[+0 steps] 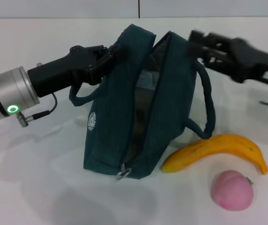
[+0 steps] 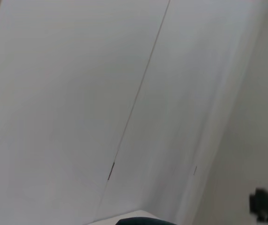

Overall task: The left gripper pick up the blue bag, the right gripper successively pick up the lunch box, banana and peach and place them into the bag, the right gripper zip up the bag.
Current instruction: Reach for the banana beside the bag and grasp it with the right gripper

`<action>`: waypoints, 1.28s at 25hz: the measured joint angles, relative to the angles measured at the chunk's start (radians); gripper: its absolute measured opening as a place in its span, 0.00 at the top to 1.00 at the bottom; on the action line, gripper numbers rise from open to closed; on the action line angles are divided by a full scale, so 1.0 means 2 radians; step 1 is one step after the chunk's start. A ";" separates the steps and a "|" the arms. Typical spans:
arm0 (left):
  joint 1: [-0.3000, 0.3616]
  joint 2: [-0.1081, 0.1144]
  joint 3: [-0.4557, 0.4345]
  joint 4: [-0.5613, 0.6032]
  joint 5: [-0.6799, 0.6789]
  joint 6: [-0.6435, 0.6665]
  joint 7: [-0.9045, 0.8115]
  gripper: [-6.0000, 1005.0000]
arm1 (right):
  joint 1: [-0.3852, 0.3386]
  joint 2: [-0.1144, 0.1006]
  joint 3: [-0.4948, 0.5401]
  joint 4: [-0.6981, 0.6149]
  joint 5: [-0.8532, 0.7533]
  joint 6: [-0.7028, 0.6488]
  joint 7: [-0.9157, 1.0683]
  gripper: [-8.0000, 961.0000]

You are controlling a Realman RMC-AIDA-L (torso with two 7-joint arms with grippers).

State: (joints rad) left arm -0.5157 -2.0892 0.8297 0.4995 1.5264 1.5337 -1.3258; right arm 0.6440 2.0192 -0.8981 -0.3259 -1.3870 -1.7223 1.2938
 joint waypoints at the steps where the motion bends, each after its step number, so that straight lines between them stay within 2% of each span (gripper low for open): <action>1: 0.001 0.000 0.000 0.000 0.000 -0.001 0.000 0.95 | -0.017 -0.001 0.001 -0.034 0.001 -0.008 0.003 0.67; 6: 0.002 0.000 0.000 -0.005 0.000 -0.008 0.000 0.95 | -0.104 -0.009 -0.001 -0.206 -0.032 0.004 0.055 0.48; 9: 0.002 0.000 0.000 -0.007 0.000 -0.010 0.000 0.95 | -0.136 -0.015 0.001 -0.268 -0.103 0.019 0.072 0.37; 11: 0.003 0.000 0.000 -0.007 0.000 -0.011 0.000 0.95 | -0.144 -0.016 0.003 -0.281 -0.163 0.030 0.072 0.37; 16: 0.000 0.001 0.003 -0.007 0.003 -0.012 0.000 0.95 | -0.140 -0.018 0.015 -0.275 -0.242 0.042 0.082 0.37; 22: 0.000 0.001 0.003 -0.007 0.003 -0.012 0.000 0.95 | -0.134 -0.015 0.008 -0.289 -0.284 0.051 0.113 0.32; 28: 0.000 0.001 0.003 -0.007 0.003 -0.012 0.000 0.95 | -0.120 -0.012 -0.036 -0.300 -0.338 0.073 0.119 0.26; 32: 0.000 0.001 0.003 -0.007 0.002 -0.012 0.000 0.95 | -0.118 -0.011 -0.071 -0.302 -0.343 0.107 0.122 0.14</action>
State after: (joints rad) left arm -0.5147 -2.0874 0.8359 0.4863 1.5310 1.5090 -1.3253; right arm 0.4086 1.9972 -1.0408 -0.9292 -2.0723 -1.5091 1.5379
